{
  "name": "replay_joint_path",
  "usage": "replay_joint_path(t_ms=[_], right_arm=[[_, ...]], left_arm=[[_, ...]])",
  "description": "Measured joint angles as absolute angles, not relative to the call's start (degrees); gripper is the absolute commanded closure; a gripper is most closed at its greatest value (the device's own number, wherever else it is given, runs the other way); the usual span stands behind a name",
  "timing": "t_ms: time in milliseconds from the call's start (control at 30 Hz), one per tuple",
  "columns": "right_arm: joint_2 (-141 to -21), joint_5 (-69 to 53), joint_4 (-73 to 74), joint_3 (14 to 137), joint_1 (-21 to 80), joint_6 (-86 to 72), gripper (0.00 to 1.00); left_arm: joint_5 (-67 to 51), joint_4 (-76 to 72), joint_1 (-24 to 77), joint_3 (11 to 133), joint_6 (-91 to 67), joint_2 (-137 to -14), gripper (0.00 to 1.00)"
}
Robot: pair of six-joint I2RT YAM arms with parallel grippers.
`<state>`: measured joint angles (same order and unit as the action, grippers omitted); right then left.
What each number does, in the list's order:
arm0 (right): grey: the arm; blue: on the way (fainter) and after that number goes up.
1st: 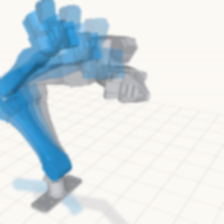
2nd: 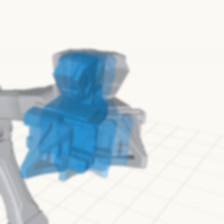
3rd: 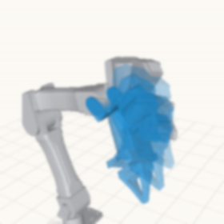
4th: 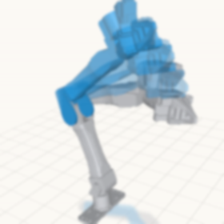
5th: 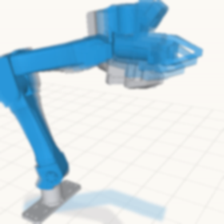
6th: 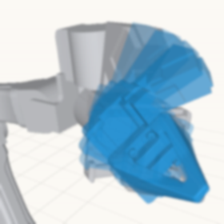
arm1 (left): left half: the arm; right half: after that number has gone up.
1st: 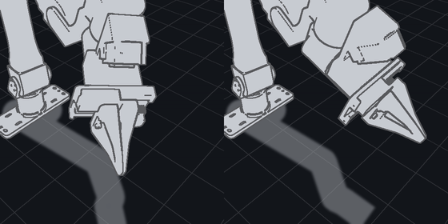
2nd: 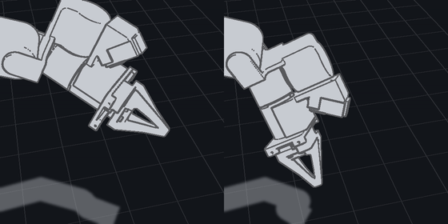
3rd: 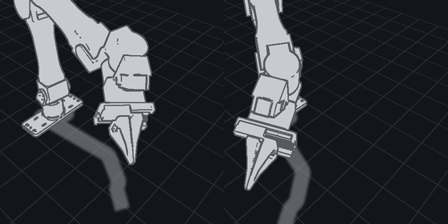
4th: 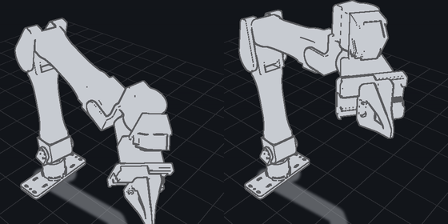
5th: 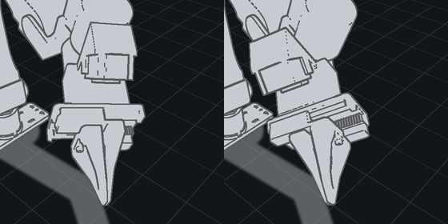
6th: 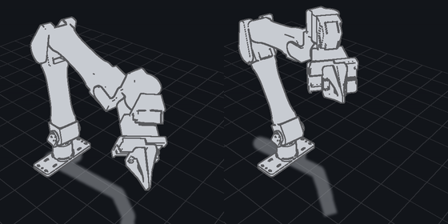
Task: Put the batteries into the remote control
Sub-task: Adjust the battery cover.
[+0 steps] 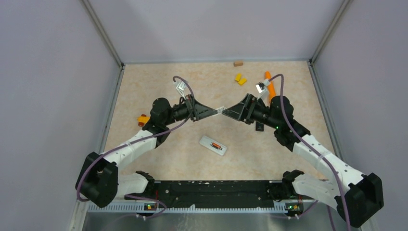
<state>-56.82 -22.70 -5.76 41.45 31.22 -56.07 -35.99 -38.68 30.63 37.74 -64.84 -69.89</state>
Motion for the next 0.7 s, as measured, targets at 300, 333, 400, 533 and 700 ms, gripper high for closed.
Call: replay_joint_path(t_ms=[300,333,400,533,700], right_arm=[[-56.5,-31.6,3.7,44.5,31.2,-39.6,0.56],[-56.8,-32.0,4.6,44.8,31.2,-38.5,0.61],[-57.7,-33.6,5.8,45.8,31.2,-37.0,0.69],[-58.3,-35.2,7.1,46.6,31.2,-34.8,0.74],[-58.8,-37.3,7.4,46.6,31.2,-34.5,0.65]], left_arm=[[-53.1,-31.5,29.6,39.5,-58.0,-69.9,1.0],[-54.1,-31.2,29.6,39.6,-57.6,-69.9,1.0],[-55.0,-29.8,29.6,39.8,-56.5,-70.0,1.0],[-56.1,-28.0,29.6,40.1,-55.2,-70.8,1.0],[-56.8,-26.4,29.6,40.4,-54.7,-70.9,1.0]])
